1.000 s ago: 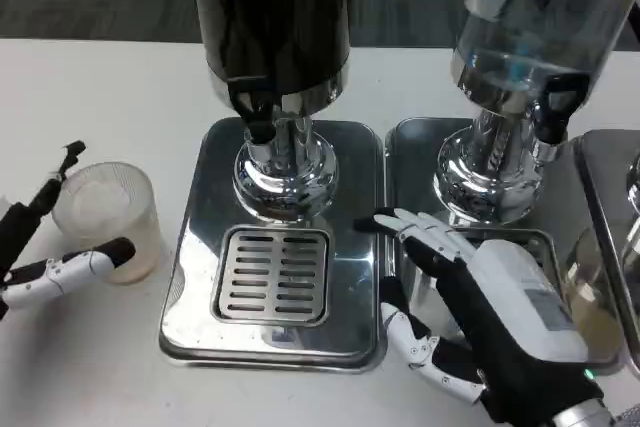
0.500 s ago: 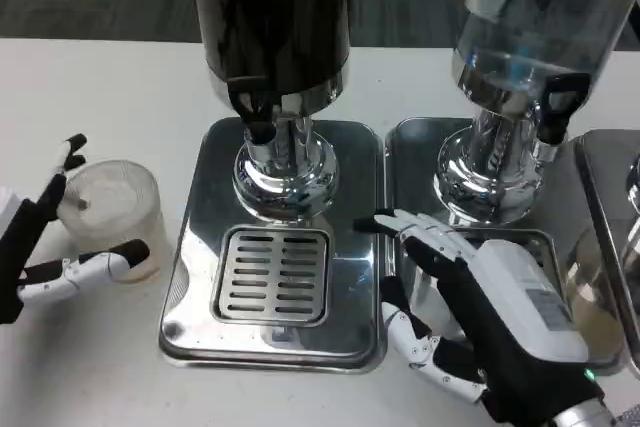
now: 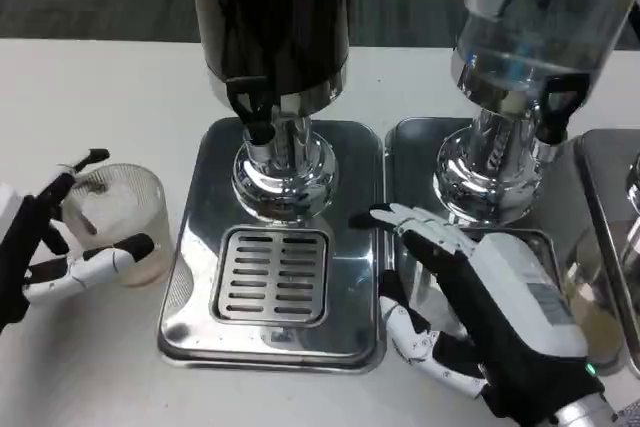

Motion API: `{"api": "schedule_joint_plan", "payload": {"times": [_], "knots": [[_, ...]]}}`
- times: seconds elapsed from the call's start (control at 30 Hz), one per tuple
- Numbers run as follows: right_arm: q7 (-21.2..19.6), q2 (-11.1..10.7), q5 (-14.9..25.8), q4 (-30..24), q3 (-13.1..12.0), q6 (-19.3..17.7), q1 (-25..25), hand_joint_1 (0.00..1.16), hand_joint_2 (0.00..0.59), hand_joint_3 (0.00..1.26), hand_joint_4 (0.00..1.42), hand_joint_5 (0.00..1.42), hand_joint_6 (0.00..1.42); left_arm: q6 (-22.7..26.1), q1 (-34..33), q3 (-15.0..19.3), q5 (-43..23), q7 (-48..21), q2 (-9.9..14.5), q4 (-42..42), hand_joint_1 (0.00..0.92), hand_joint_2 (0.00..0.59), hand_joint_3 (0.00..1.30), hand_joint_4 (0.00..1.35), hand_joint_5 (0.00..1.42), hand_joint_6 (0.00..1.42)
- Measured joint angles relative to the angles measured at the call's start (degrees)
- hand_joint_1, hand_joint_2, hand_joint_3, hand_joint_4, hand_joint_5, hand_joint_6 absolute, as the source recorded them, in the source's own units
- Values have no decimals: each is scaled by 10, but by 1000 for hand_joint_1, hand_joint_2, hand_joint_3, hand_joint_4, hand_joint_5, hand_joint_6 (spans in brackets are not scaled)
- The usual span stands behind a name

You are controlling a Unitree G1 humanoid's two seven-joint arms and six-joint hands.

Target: Grasp the cup under the faucet to collect the drink, then remove the cup.

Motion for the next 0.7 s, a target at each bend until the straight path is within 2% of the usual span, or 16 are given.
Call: {"api": "schedule_joint_plan", "payload": {"times": [0.33, 0.5, 0.7], "knots": [[0, 0, 0, 0, -3, 0, 0, 482, 586, 287, 189, 148, 266, -1, 3, 0, 0, 9, -1, 0, 250, 89, 357, 450, 740, 985], [0, 0, 0, 0, -5, 0, 1, 477, 586, 286, 188, 148, 266, -1, 3, -1, 0, 26, -3, -3, 292, 102, 418, 513, 800, 1059], [0, 0, 3, 0, -12, -5, 2, 448, 586, 285, 187, 148, 248, -3, 3, -1, 1, 48, -11, -10, 295, 104, 441, 534, 826, 1096]]}}
